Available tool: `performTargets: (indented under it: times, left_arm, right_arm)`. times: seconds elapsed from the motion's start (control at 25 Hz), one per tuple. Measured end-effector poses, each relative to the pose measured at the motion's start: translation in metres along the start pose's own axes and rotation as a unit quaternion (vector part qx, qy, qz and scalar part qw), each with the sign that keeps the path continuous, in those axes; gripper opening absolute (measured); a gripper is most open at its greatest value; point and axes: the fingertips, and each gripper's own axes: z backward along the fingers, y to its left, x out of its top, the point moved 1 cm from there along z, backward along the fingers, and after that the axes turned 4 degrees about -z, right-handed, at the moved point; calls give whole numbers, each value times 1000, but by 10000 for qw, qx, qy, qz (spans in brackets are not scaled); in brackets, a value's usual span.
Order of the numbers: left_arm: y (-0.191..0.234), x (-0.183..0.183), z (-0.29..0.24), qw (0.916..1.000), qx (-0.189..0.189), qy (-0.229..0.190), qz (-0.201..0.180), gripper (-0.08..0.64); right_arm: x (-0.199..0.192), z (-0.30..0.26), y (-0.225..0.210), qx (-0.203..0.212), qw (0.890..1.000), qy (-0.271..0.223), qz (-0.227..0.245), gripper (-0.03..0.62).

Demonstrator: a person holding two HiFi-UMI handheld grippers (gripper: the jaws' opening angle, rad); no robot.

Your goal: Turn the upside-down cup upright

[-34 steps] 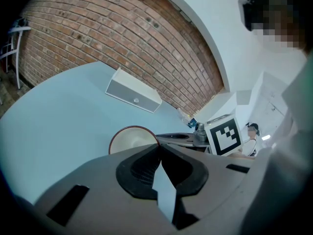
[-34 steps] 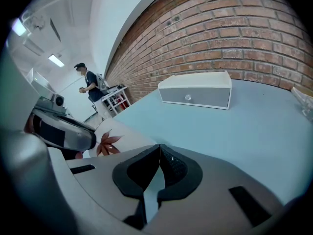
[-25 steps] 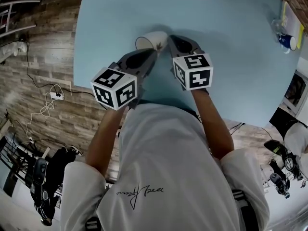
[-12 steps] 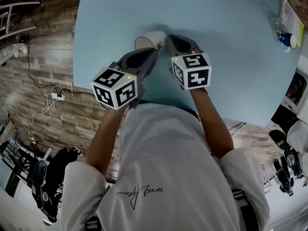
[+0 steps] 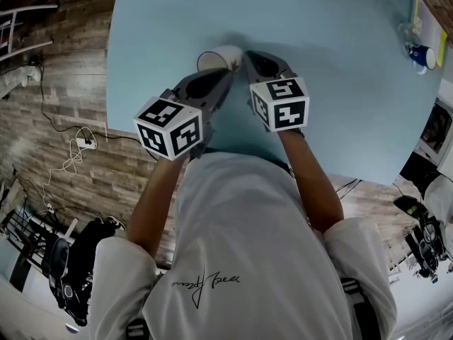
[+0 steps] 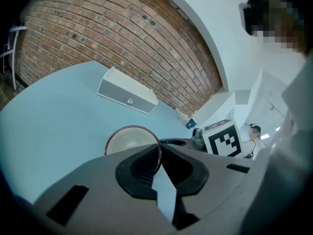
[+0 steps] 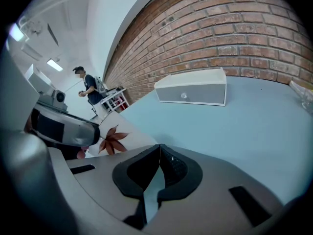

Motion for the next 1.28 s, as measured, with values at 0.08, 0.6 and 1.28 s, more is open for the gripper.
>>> performTargets:
  times: [0.08, 0.6, 1.28]
  left_arm:
    - [-1, 1, -2, 10000, -17, 18, -11, 27]
    - [-6, 5, -11, 9999, -64, 50, -96, 28]
    - [-14, 14, -21, 9998, -127, -5, -145, 18]
  right_arm:
    - [0, 0, -2, -16, 10000, 14, 31, 20]
    - [0, 1, -5, -32, 10000, 19, -24, 20]
    - [0, 3, -13, -32, 9999, -2, -107, 20]
